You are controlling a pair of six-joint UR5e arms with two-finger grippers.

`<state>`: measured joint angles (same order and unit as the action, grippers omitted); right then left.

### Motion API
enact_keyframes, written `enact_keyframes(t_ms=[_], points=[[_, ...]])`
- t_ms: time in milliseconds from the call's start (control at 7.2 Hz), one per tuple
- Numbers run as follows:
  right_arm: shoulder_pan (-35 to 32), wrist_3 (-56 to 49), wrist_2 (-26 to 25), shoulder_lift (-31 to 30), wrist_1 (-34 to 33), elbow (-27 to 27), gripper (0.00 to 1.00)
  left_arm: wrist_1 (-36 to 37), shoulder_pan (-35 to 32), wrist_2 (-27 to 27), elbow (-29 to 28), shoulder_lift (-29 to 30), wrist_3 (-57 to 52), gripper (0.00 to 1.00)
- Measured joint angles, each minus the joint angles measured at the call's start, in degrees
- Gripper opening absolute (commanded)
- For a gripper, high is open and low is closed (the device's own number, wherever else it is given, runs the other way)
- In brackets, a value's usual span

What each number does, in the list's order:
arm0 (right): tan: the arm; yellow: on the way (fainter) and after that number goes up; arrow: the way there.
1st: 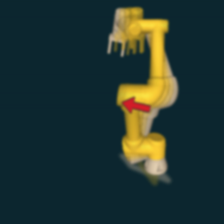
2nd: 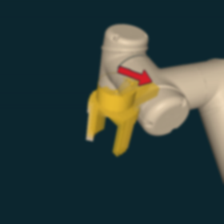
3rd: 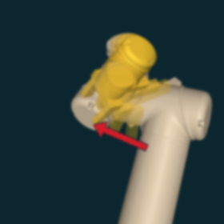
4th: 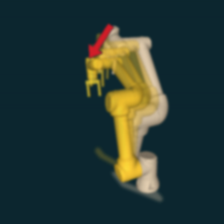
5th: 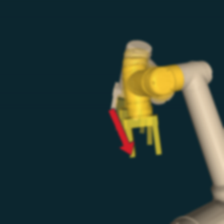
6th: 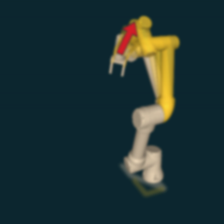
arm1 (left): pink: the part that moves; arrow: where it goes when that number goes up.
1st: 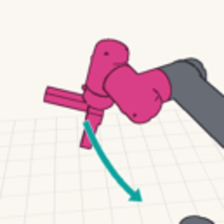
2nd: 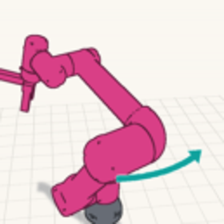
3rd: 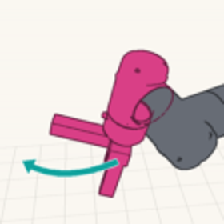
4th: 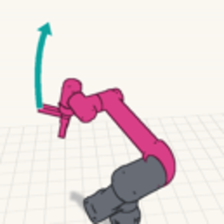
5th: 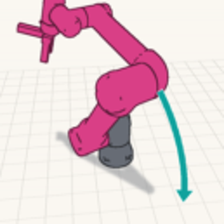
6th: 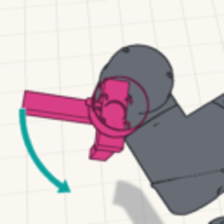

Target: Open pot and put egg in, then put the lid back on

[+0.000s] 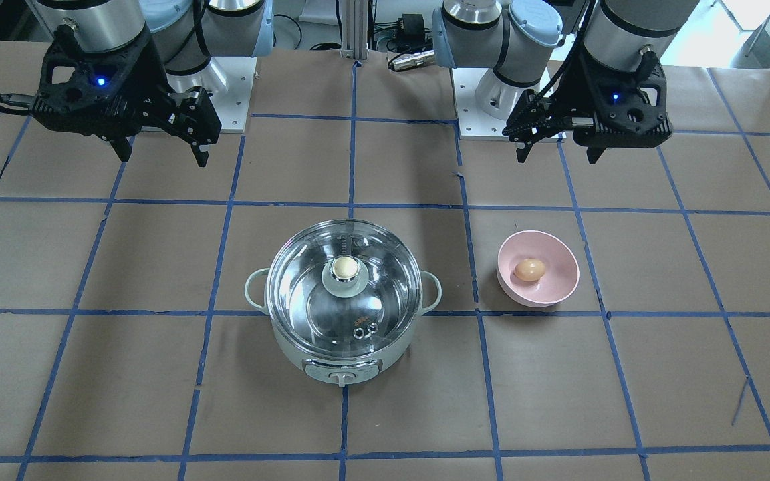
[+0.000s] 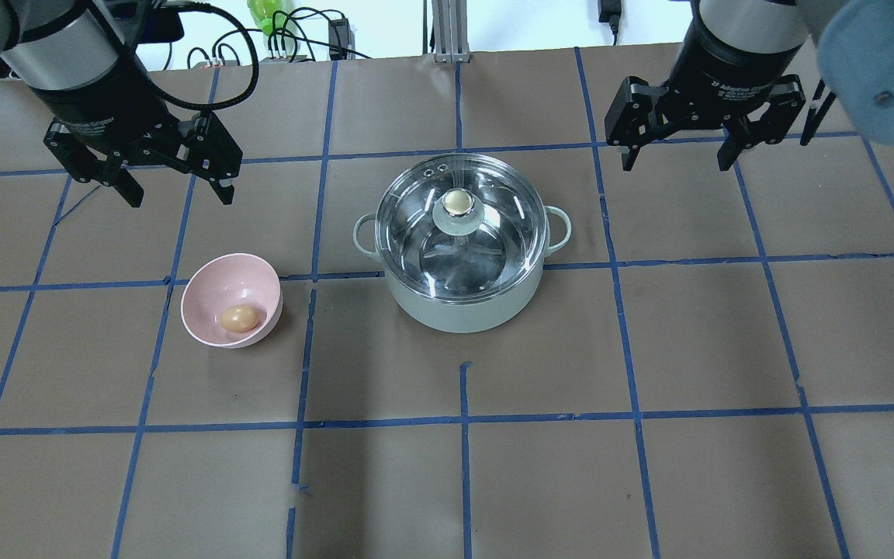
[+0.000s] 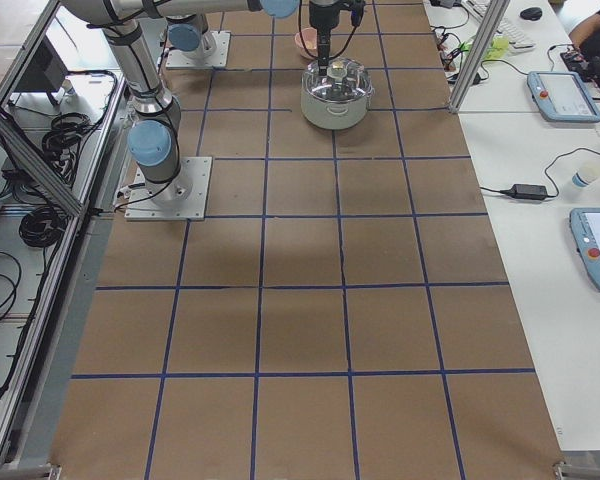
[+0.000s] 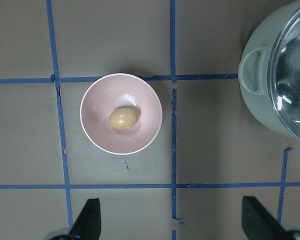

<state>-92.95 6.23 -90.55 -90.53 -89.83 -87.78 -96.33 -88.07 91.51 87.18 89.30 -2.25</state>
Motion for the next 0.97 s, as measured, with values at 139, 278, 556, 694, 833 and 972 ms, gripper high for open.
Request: enact_keyframes(t_ms=[139, 278, 556, 694, 833, 972], points=[[-0.08, -0.16, -0.03, -0.06, -0.14, -0.13, 1.00, 0.00, 0.00, -0.01, 0.04, 0.00, -0.01, 1.00], [-0.10, -0.75, -0.18, -0.09, -0.21, -0.29, 1.00, 0.00, 0.00, -0.01, 0.10, 0.00, 0.02, 1.00], [-0.12, -1.62, -0.29, -0.07, 0.01, -0.42, 1.00, -0.02, 0.00, 0.01, 0.69, -0.24, -0.05, 1.00], [-0.19, -1.51, -0.24, 0.12, 0.14, -0.45, 1.00, -0.16, -0.01, 0.17, 1.38, -0.46, -0.29, 1.00], [-0.29, -1.27, -0.20, 0.55, 0.13, -0.39, 1.00, -0.08, -0.08, 0.31, 2.88, -0.44, -0.57, 1.00], [-0.49, -1.09, -0.09, 1.22, -0.04, -0.26, 1.00, 2.07, -0.09, 0.23, 5.20, -0.01, -0.70, 1.00]])
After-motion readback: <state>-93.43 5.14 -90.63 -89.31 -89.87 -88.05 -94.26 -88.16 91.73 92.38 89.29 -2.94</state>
